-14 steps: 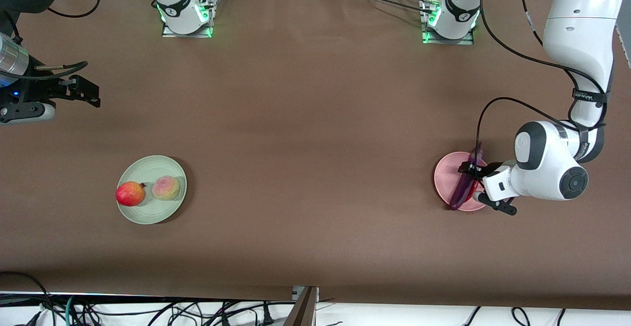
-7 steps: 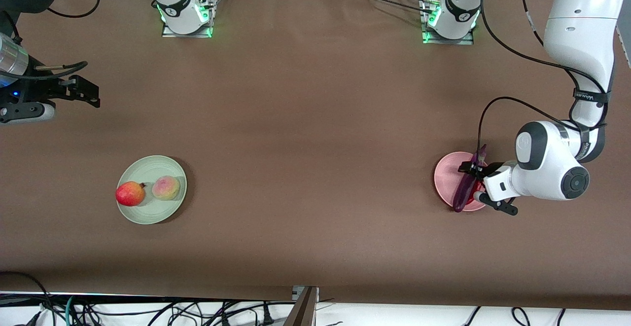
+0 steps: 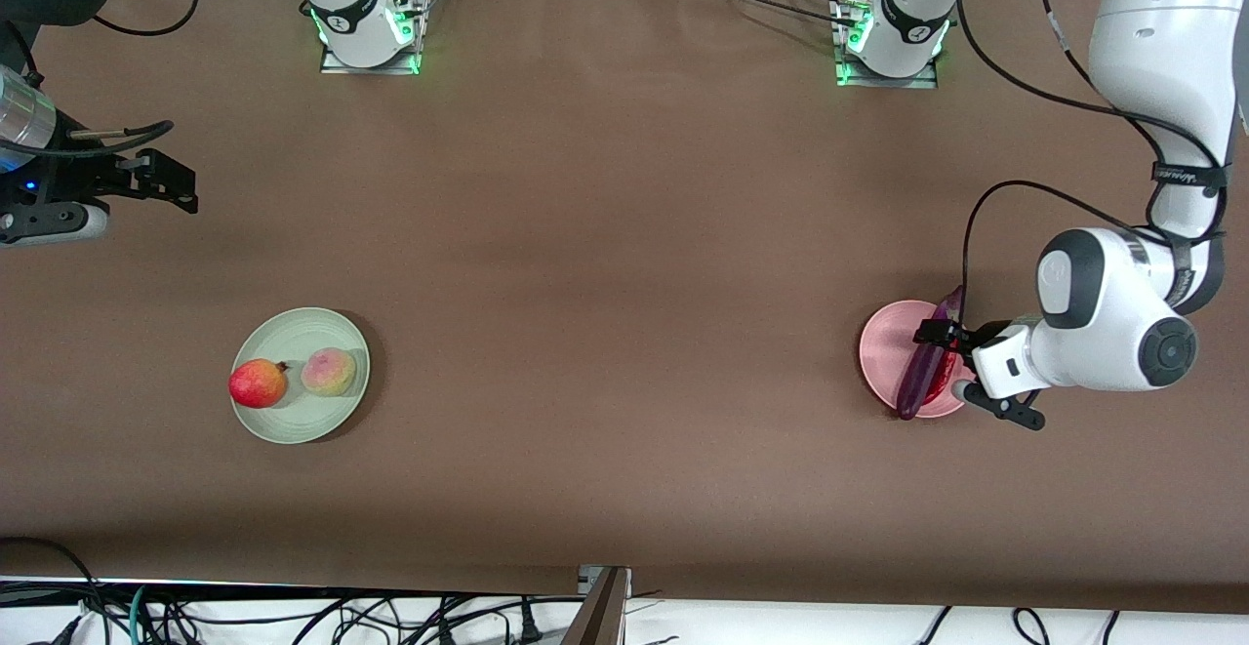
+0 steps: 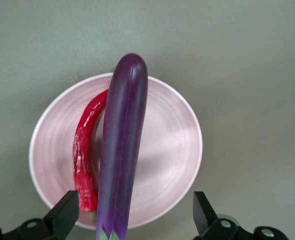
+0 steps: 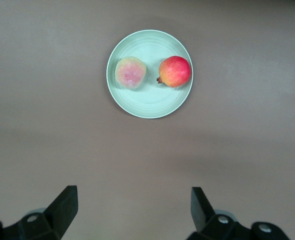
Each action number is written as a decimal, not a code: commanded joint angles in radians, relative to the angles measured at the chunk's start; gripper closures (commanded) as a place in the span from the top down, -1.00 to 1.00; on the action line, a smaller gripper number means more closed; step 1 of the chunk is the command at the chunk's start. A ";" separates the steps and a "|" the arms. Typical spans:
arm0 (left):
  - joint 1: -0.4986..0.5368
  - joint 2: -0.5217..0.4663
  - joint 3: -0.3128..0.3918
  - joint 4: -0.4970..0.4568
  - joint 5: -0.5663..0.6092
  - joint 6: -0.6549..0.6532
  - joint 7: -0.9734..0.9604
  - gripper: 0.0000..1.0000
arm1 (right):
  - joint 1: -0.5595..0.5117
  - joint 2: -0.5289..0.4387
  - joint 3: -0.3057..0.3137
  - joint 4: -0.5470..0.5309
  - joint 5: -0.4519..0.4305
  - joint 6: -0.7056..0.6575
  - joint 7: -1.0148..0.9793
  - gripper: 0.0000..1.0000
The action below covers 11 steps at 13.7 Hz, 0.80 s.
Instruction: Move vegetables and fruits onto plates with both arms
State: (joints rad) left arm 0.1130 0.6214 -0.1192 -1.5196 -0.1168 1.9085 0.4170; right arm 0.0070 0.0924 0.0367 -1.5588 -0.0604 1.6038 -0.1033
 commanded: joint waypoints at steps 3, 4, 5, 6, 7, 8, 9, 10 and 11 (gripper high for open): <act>0.013 -0.208 -0.004 -0.022 0.006 -0.138 -0.038 1.00 | 0.005 0.009 0.000 0.022 -0.003 -0.005 -0.004 1.00; 0.013 -0.254 -0.001 -0.022 0.015 -0.179 -0.043 1.00 | 0.005 0.009 0.000 0.022 -0.001 -0.005 -0.004 1.00; 0.013 -0.296 0.007 -0.022 0.020 -0.221 -0.047 1.00 | 0.005 0.010 0.000 0.022 -0.003 -0.005 -0.004 1.00; 0.013 -0.348 0.004 -0.022 0.052 -0.253 -0.059 1.00 | 0.005 0.010 0.002 0.022 -0.001 -0.007 -0.004 1.00; 0.011 -0.392 -0.005 -0.021 0.069 -0.272 -0.105 1.00 | 0.005 0.010 0.000 0.022 -0.001 -0.007 -0.006 1.00; 0.008 -0.432 -0.010 -0.019 0.075 -0.301 -0.157 1.00 | 0.005 0.010 0.000 0.022 -0.001 -0.007 -0.006 1.00; 0.002 -0.466 -0.011 -0.014 0.075 -0.334 -0.193 1.00 | 0.005 0.010 0.000 0.022 -0.001 -0.007 -0.006 1.00; -0.001 -0.492 -0.014 -0.007 0.075 -0.362 -0.222 1.00 | 0.005 0.010 0.000 0.022 -0.001 -0.005 -0.006 1.00; -0.001 -0.512 -0.016 -0.007 0.075 -0.376 -0.243 1.00 | 0.005 0.010 0.000 0.022 -0.001 -0.005 -0.006 1.00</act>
State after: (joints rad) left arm 0.1170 0.1574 -0.1284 -1.5103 -0.0687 1.5600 0.2294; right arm 0.0097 0.0961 0.0371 -1.5560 -0.0603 1.6037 -0.1033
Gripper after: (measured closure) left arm 0.000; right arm 0.000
